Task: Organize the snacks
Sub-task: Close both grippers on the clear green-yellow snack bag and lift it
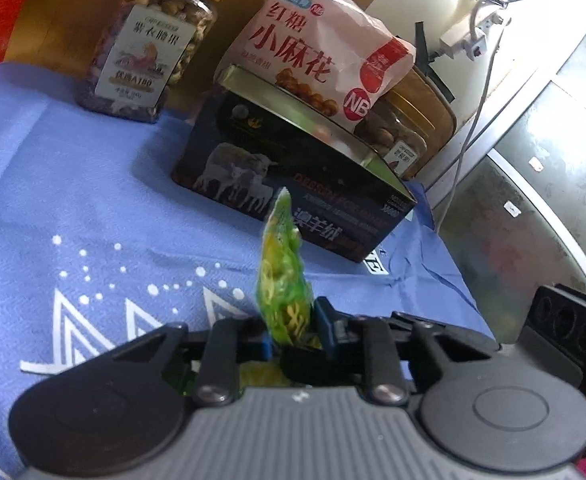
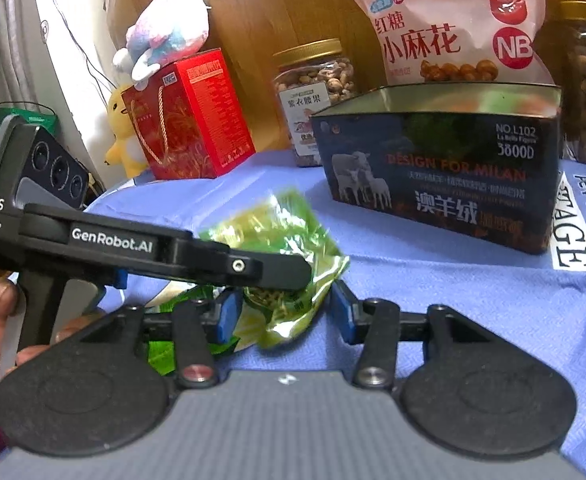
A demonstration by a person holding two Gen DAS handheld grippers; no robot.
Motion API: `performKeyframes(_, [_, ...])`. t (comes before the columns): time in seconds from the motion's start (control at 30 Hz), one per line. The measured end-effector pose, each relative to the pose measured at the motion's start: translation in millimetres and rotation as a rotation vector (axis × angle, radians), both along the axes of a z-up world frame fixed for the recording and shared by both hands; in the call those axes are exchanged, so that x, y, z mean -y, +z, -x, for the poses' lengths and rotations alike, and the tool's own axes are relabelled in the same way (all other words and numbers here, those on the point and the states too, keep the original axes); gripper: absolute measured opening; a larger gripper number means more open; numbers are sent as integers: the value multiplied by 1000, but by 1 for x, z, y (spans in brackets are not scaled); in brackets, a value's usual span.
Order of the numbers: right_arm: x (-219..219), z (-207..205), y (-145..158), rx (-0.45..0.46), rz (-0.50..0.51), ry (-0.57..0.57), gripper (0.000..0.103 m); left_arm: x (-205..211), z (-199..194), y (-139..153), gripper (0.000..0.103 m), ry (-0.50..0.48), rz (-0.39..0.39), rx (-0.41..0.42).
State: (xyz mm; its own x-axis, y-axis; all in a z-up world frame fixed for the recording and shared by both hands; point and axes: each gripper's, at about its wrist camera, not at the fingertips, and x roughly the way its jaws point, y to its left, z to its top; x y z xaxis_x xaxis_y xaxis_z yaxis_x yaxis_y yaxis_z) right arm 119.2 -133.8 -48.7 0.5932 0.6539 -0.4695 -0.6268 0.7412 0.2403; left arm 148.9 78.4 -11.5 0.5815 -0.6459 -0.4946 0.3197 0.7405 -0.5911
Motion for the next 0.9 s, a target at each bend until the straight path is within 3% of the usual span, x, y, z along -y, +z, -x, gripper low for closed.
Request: performKeyframes(0.9, [0, 2, 0, 16, 2, -1, 49, 0, 1, 1, 20, -2, -1, 11])
